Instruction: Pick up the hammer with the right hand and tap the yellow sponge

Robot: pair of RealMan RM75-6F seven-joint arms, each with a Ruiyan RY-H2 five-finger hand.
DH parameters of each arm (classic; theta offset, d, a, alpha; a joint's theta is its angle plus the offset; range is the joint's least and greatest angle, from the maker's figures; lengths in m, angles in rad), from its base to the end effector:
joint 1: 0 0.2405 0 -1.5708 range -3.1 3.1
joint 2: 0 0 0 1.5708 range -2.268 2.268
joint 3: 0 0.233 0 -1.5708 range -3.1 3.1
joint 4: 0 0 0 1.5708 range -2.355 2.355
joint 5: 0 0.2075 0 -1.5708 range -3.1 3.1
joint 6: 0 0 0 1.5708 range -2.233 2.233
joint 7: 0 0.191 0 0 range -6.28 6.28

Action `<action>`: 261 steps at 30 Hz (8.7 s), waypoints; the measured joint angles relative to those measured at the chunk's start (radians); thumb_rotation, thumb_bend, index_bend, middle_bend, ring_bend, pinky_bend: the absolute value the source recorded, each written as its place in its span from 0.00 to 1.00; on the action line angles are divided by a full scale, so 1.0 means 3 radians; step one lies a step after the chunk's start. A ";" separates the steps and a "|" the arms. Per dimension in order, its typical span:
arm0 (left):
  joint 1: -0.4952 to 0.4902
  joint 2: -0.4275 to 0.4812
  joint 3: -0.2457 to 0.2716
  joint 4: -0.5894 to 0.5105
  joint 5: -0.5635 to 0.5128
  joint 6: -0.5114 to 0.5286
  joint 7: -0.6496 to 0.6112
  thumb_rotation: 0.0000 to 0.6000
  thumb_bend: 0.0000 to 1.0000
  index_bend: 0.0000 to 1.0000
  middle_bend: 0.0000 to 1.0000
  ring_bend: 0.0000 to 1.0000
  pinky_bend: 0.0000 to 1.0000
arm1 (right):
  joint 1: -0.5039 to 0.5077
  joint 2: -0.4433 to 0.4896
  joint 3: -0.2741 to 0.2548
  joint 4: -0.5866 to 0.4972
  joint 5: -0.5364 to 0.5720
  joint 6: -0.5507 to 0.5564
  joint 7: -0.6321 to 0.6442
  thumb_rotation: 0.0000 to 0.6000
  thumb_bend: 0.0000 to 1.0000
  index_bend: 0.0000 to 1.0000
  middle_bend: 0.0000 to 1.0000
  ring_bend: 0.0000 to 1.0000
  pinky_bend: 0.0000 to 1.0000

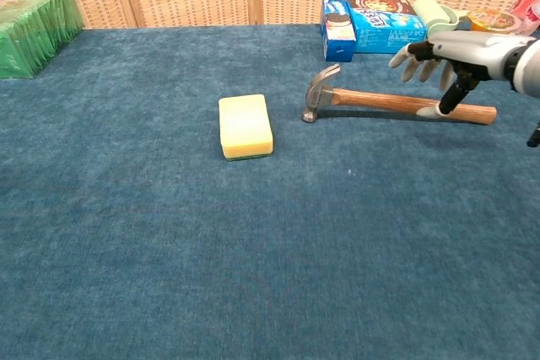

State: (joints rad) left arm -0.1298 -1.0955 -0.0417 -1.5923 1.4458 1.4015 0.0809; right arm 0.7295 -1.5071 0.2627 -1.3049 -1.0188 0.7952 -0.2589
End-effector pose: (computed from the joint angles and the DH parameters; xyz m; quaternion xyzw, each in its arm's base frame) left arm -0.3015 0.2377 0.1491 -0.6246 -0.3748 -0.3306 0.6001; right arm -0.1757 -0.4157 -0.0037 0.7044 -0.4310 0.3279 0.4588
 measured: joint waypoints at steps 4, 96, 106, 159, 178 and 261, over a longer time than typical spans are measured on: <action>0.0020 0.0006 0.0003 0.0026 -0.0023 0.0010 -0.0036 1.00 0.21 0.46 0.38 0.23 0.23 | 0.0104 -0.0135 0.0018 0.0177 0.0071 -0.0046 -0.0010 1.00 0.34 0.27 0.34 0.35 0.40; 0.0220 0.0113 0.0118 -0.0074 -0.0017 0.0065 -0.0091 1.00 0.21 0.46 0.38 0.26 0.21 | 0.0835 0.0072 0.0182 -0.0282 0.0431 -0.1315 0.1983 1.00 0.38 0.92 1.00 1.00 1.00; 0.0199 0.0107 0.0109 -0.0076 -0.0011 0.0043 -0.0082 1.00 0.21 0.47 0.38 0.26 0.21 | 0.1245 0.0086 -0.0327 -0.0242 0.1271 -0.0893 0.1071 1.00 0.40 0.93 1.00 1.00 1.00; 0.0147 0.0147 0.0156 -0.0212 -0.0094 -0.0123 0.0058 1.00 0.21 0.46 0.38 0.26 0.21 | 0.1660 0.0375 -0.0711 -0.0505 0.2506 -0.0810 0.1095 1.00 0.48 0.96 1.00 1.00 1.00; 0.0134 0.0176 0.0186 -0.0317 -0.0061 -0.0141 0.0120 1.00 0.21 0.47 0.38 0.26 0.21 | 0.0375 0.0525 0.0572 -0.0767 0.0925 -0.1473 0.2414 1.00 0.48 0.96 1.00 1.00 1.00; 0.0172 -0.0400 -0.0116 0.0248 -0.0041 0.0413 0.0013 1.00 0.21 0.44 0.35 0.23 0.20 | -0.1404 0.0781 -0.0358 -0.0610 -0.0837 0.1762 0.0988 1.00 0.38 0.52 0.60 0.58 0.51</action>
State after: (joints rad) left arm -0.0782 -1.2155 -0.0766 -1.5179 1.4336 1.5256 0.0847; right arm 0.3082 -1.2728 0.1552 -1.4880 -1.2700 1.3238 0.0376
